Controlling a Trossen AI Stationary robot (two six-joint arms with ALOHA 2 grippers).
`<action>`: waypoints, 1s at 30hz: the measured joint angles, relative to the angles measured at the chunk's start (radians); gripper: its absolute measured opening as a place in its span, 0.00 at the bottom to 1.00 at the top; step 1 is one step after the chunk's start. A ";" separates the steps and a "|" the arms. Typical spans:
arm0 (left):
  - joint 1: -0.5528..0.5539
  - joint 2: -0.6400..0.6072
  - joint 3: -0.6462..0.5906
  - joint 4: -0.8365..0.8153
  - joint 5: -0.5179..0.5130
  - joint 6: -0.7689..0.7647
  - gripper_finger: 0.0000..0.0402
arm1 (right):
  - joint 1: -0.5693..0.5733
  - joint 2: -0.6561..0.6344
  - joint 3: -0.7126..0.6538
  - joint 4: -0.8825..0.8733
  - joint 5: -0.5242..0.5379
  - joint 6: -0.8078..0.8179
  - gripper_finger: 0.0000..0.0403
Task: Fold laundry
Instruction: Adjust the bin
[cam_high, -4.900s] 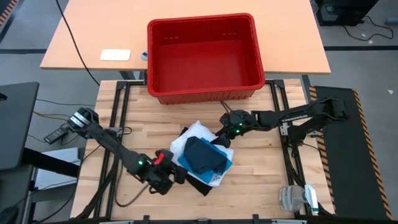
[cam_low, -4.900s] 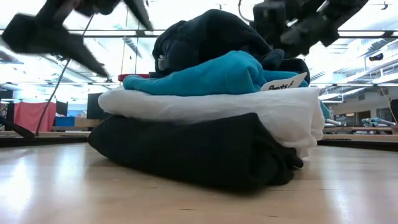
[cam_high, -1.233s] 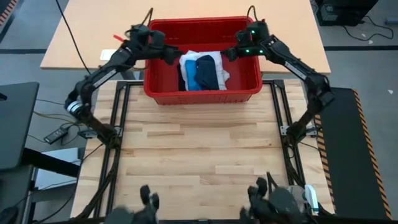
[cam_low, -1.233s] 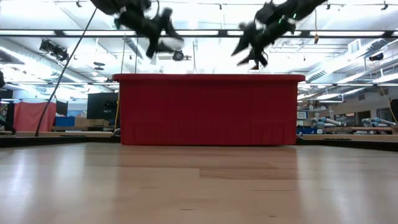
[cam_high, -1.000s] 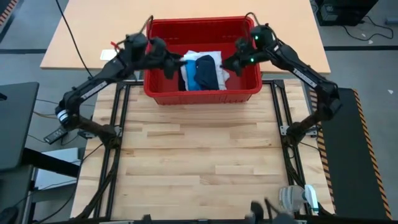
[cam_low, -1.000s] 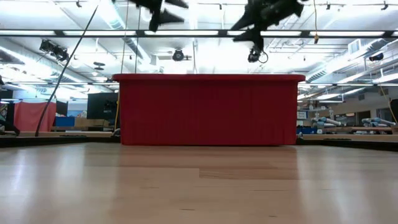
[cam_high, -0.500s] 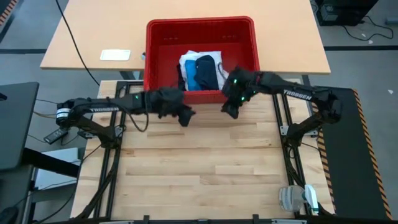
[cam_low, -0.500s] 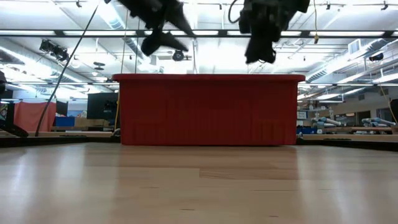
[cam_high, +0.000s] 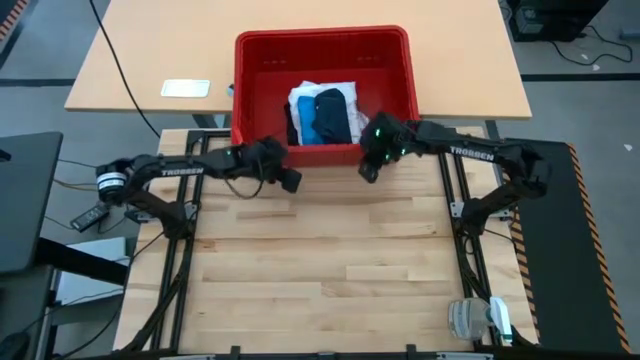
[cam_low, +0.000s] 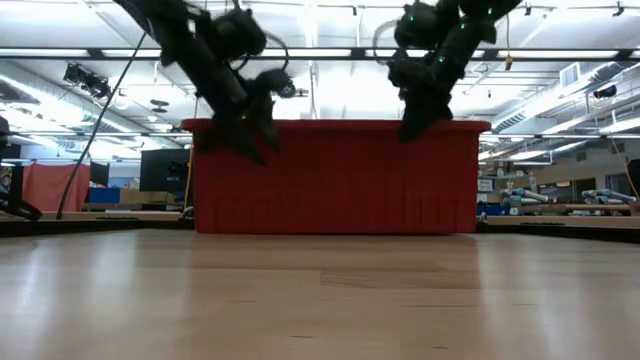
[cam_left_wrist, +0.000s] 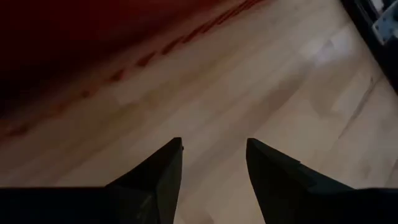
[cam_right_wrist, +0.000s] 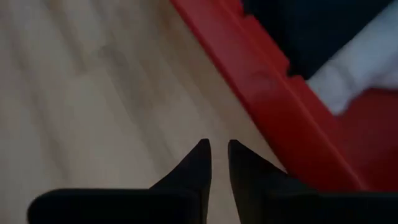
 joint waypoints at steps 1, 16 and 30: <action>0.033 0.009 0.000 0.018 0.022 0.018 0.45 | -0.024 -0.004 -0.002 0.010 0.007 0.001 0.15; 0.454 0.186 0.078 0.486 0.322 0.163 0.45 | -0.385 0.005 -0.001 0.356 0.105 -0.251 0.02; 0.565 0.219 0.240 0.357 0.397 0.314 0.45 | -0.509 -0.002 0.001 0.196 -0.156 -0.004 0.01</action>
